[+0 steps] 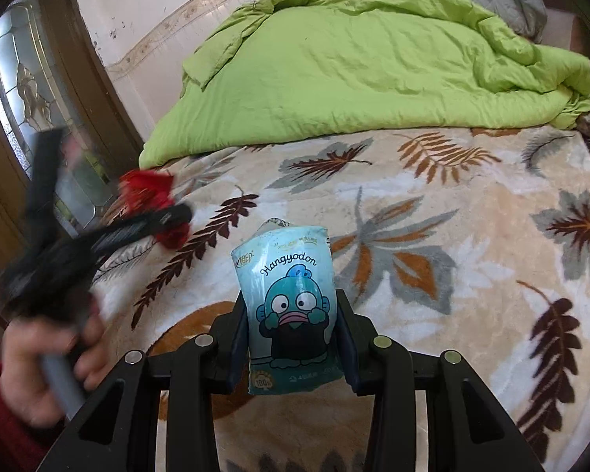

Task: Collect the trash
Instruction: 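Grasp the blue snack bag with the right tool while the left tool grasps the red wrapper, then lift the blue snack bag with the right tool while the left tool lifts the red wrapper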

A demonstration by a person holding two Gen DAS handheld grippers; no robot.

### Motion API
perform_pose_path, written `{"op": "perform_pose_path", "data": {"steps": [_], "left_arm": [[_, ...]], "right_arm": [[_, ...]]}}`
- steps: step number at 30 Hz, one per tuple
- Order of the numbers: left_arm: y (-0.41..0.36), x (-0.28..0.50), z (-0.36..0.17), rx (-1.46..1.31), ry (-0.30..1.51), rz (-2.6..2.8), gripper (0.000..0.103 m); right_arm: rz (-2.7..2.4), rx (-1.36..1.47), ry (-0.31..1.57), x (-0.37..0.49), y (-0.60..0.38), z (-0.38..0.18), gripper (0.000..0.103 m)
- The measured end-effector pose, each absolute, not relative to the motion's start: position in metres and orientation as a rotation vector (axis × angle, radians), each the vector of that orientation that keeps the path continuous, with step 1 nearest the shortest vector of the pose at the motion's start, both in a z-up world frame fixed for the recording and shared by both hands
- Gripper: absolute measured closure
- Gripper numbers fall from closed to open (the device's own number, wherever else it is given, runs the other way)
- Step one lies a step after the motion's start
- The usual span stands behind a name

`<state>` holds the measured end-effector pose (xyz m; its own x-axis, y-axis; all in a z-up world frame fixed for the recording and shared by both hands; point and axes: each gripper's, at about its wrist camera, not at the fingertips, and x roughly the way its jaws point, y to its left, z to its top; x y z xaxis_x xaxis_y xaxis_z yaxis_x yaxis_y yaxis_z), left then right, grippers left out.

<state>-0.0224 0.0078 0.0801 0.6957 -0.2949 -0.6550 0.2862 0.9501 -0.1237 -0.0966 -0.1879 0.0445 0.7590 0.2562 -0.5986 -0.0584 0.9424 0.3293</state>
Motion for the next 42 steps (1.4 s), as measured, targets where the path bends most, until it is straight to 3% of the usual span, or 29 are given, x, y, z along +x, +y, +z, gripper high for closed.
{"op": "perform_pose_path", "data": {"steps": [11,42], "left_arm": [[0.015,-0.134,0.075,0.026,0.668,-0.312,0.064],[0.018,-0.125,0.051,0.094,0.671,-0.192,0.063]], "right_arm": [[0.170,0.297,0.600,-0.168,-0.199,0.061,0.061],[0.180,0.247,0.586,-0.177,-0.189,0.063,0.060]]}}
